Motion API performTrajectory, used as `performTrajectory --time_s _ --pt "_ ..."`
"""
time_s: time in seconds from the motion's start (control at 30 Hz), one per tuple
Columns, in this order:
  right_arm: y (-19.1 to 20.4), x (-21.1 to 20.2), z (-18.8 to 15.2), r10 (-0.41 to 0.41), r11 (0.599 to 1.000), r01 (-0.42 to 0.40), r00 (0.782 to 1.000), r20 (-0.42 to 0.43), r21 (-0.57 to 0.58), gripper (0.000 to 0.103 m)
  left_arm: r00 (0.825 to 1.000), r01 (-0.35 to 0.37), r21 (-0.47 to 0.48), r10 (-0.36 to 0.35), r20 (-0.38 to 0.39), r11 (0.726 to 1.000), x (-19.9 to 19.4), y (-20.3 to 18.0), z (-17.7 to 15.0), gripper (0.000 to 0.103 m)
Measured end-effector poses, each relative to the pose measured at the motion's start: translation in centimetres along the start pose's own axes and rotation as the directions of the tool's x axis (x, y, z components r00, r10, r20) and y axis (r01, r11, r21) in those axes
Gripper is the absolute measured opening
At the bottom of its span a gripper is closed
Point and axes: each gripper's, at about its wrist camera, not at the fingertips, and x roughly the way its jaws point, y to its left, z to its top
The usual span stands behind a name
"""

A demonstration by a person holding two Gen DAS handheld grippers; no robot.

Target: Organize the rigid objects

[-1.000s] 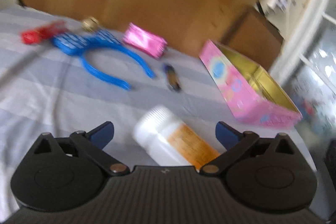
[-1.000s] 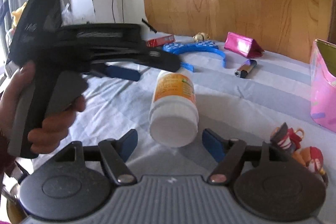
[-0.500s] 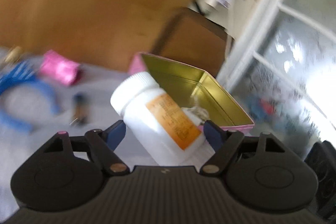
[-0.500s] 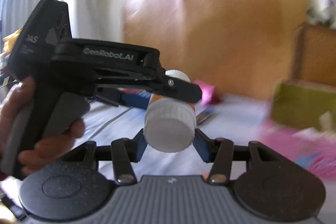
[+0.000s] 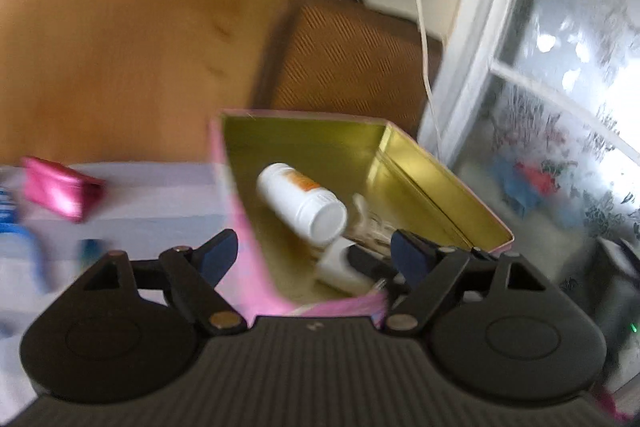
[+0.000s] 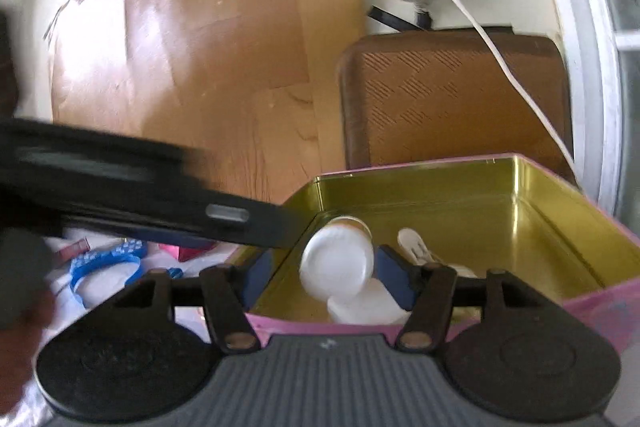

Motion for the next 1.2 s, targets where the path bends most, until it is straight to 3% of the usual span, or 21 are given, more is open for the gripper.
performTrajectory --time_s 0.1,0.2,0.3,0.47,0.6,0.77,0.9,0.97,1.03,1.07,1.13,1.2 --pt "-0.4 -0.5 0.2 0.046 0.999 -0.047 0.998 0.040 0.027 0.059 0.992 -0.112 -0.023 0.113 0.050 0.993 -4.8 2.6 -2.9 0.091" --pt "-0.7 -1.3 -0.2 0.108 0.992 -0.112 0.991 0.081 0.052 0.059 0.982 -0.190 -0.083 0.191 0.006 0.978 -8.1 5.3 -6.8 0.091" --pt "-0.6 -2.0 -0.3 0.166 0.983 -0.172 0.982 0.091 0.069 0.059 0.975 -0.224 -0.139 0.221 -0.036 0.965 -10.3 7.3 -9.6 0.091" --pt "0.4 -4.7 -0.1 0.265 0.962 -0.267 0.963 0.042 0.063 0.059 0.985 -0.172 -0.220 0.166 -0.045 0.960 -12.5 9.0 -11.6 0.091" --pt "1.2 -8.8 -2.1 0.331 0.943 -0.333 0.943 -0.040 -0.032 0.069 1.000 -0.031 -0.260 0.028 -0.012 0.965 -11.4 7.9 -11.7 0.091" --pt "3.9 -10.7 -4.9 0.300 0.920 -0.337 0.934 -0.192 -0.201 0.074 0.997 0.060 -0.191 -0.068 -0.036 0.980 -8.5 5.1 -11.4 0.091" --pt "5.9 -9.7 -6.3 0.253 0.905 -0.328 0.927 -0.277 -0.270 0.074 0.987 0.130 -0.197 -0.146 -0.066 0.972 -6.3 3.7 -11.0 0.091" --pt "6.6 -8.7 -6.7 0.255 0.895 -0.349 0.912 -0.321 -0.278 0.074 0.984 0.143 -0.175 -0.159 -0.079 0.974 -5.3 2.8 -10.8 0.092" --pt "7.2 -7.4 -6.8 0.244 0.889 -0.356 0.901 -0.359 -0.289 0.074 0.984 0.128 -0.162 -0.146 -0.101 0.979 -3.9 2.3 -10.8 0.086" --pt "7.5 -6.7 -6.9 0.244 0.887 -0.365 0.891 -0.384 -0.284 0.069 0.983 0.124 -0.161 -0.144 -0.117 0.979 -3.1 2.4 -10.8 0.069" --pt "8.6 -5.7 -6.5 0.237 0.880 -0.360 0.898 -0.370 -0.309 0.059 0.980 0.130 -0.191 -0.155 -0.123 0.973 -2.5 3.5 -11.1 0.067" --pt "9.8 -4.7 -5.6 0.235 0.877 -0.360 0.899 -0.369 -0.318 0.053 0.988 0.103 -0.232 -0.127 -0.091 0.967 -3.5 5.3 -11.0 0.053"
